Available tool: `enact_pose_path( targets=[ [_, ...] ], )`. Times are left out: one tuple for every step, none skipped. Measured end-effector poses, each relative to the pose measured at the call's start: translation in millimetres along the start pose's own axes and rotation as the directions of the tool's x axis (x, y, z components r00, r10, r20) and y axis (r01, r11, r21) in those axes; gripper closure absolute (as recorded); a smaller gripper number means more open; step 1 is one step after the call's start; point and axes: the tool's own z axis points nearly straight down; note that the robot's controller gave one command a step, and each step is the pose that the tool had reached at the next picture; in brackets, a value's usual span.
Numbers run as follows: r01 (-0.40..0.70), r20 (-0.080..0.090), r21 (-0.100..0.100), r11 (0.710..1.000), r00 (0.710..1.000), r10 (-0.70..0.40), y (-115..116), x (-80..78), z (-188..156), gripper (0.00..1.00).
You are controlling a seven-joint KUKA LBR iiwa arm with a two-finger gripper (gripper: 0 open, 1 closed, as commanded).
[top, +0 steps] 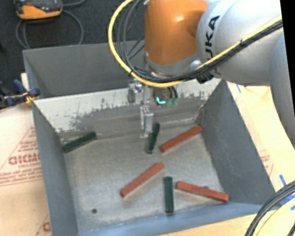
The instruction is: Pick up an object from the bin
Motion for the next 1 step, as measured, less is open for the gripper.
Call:
enact_pose_path(
  targets=[
    [0.093,-0.004,0.003,0.996,0.996,-0.093,-68.4,60.3,105.1,0.00]
  ],
)
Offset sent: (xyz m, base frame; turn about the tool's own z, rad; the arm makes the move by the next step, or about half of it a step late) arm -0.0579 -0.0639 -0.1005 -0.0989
